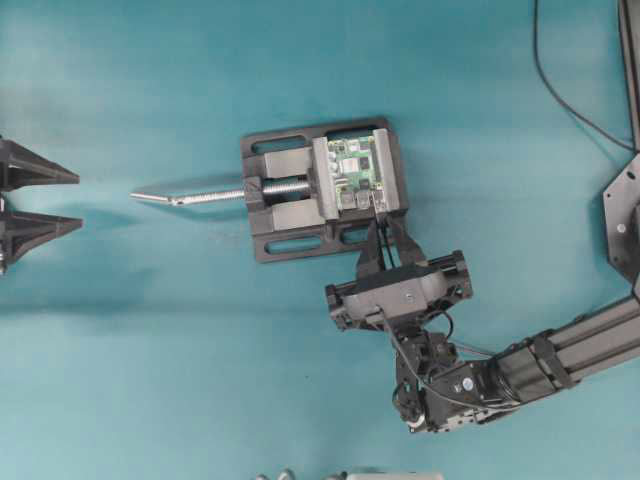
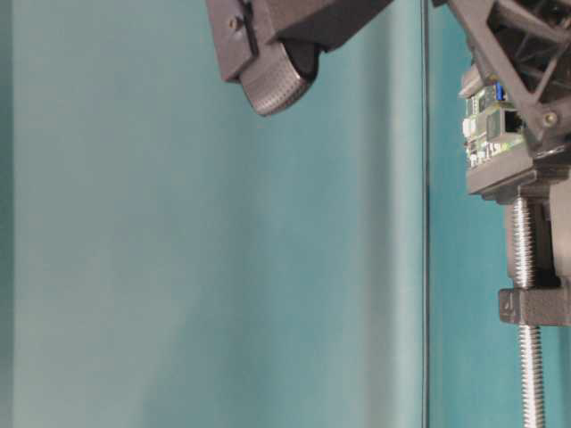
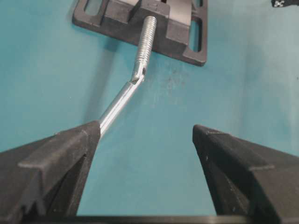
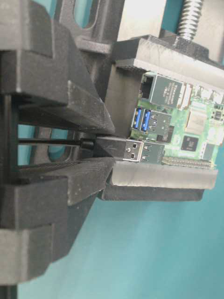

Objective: Insert the USB into the fixed PCB.
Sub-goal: 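Push the USB plug forward into the port with the right gripper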

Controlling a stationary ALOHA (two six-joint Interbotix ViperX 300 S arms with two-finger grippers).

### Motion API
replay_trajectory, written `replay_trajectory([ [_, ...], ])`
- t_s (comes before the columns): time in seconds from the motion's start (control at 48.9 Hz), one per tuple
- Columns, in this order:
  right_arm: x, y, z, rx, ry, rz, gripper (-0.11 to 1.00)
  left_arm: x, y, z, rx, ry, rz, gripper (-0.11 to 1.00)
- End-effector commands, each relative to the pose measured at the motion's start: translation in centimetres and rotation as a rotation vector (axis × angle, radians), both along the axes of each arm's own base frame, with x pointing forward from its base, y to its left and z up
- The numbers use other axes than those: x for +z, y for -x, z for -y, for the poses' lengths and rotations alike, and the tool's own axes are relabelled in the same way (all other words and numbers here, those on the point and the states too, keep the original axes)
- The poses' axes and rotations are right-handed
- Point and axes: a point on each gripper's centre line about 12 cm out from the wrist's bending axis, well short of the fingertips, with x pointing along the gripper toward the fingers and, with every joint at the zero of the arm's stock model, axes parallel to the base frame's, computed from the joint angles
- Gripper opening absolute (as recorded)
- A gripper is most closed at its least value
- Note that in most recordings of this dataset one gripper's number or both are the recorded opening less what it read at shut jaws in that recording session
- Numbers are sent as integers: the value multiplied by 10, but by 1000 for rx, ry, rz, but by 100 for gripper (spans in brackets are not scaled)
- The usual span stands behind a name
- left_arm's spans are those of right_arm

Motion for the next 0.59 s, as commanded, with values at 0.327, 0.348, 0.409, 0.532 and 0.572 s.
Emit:
replay_trajectory([
  [0.327,31,-2,12,-39,-7,63,21,4,-2,0,6,9,7,95],
  [0.348,30,-2,12,-39,-8,59,21,4,-2,0,6,9,6,95],
  [0.409,28,-1,13,-38,-6,57,21,4,-2,0,6,9,7,95],
  [0.532,24,-1,14,-39,-9,54,21,4,-2,0,6,9,7,95],
  [0.572,21,-2,15,-36,-10,51,21,4,-2,0,6,9,7,95],
])
